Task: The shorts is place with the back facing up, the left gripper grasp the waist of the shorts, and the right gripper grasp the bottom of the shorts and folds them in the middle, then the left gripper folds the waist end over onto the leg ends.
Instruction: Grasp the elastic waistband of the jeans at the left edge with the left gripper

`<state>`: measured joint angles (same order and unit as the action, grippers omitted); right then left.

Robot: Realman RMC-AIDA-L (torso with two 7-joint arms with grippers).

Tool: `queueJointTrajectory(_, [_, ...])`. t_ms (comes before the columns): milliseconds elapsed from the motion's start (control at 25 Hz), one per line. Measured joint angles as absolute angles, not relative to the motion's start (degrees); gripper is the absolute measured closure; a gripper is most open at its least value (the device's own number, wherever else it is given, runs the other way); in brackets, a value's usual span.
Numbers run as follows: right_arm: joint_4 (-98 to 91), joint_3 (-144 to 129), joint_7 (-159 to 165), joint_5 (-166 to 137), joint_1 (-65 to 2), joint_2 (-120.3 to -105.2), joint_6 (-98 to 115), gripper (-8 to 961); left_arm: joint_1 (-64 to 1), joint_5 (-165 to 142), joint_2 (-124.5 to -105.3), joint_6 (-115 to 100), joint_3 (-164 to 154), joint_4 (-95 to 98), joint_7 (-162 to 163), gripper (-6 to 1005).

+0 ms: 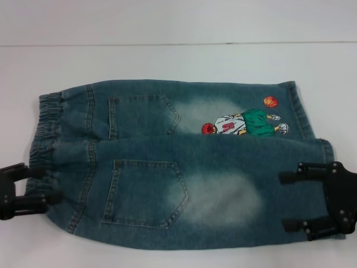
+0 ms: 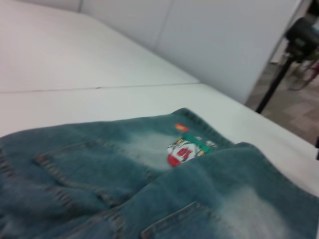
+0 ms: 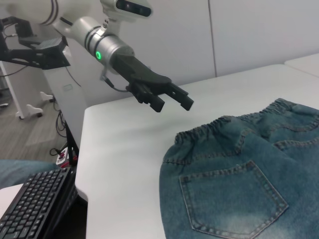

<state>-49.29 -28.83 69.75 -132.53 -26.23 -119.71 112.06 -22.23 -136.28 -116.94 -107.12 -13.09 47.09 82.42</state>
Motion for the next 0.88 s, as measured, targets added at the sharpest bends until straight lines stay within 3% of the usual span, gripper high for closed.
queueJointTrajectory(120, [-48.64,-29.04,69.71,-132.61,-26.37,-119.75,110.93,5,-21.50,-137.06,-118.17,-107.24,-14.07,53.42,87.86,87])
queueJointTrajectory(520, [-47.45,-30.59,70.12,-132.78,-26.71,-119.72,109.43,5,-20.88,-140.12,-119.16,-105.45,-16.72,60.76,96.49,153])
queueJointTrajectory(880, [-47.46,-30.59,70.80,-132.70,-27.05,-119.81,109.46,4,-21.17,-144.90,-121.35,-99.45,-19.50,63.50,98.16,144])
